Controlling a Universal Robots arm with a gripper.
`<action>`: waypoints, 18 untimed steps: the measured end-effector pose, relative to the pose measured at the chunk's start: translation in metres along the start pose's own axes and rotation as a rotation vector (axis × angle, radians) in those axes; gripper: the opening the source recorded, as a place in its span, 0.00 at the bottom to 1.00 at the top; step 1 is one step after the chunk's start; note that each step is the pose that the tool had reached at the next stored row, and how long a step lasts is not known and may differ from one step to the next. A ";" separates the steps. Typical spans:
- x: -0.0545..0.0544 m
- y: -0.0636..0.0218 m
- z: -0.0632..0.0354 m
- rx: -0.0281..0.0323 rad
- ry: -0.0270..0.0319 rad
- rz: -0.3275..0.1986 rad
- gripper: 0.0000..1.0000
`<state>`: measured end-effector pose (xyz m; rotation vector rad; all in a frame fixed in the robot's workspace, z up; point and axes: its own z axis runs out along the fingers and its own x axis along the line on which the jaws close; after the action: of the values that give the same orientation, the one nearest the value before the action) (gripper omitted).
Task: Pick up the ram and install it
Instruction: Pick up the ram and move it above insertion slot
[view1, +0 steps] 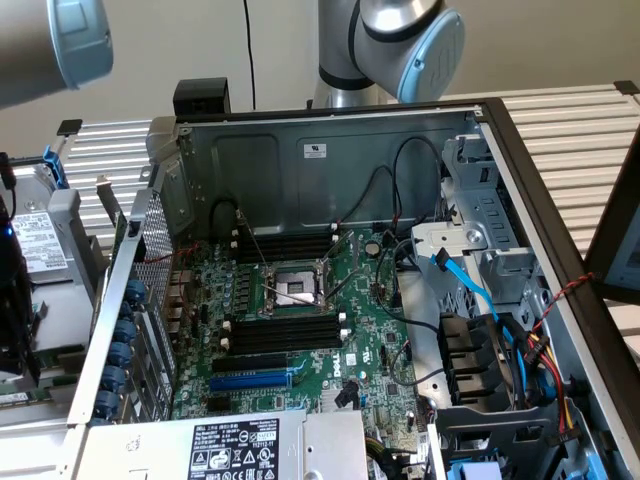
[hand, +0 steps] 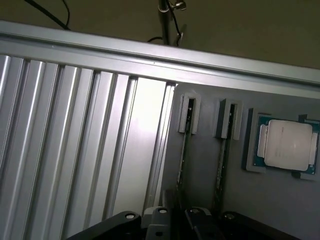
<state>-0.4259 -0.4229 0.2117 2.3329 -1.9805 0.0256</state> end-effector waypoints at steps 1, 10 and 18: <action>0.000 0.0000 0.0000 0.0142 0.0021 0.001 0.18; 0.000 0.0000 0.0000 0.0714 -0.0302 0.004 0.18; 0.000 0.0024 0.0022 0.0722 -0.0346 0.004 0.18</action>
<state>-0.4285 -0.4230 0.2096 2.3888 -2.0338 0.0583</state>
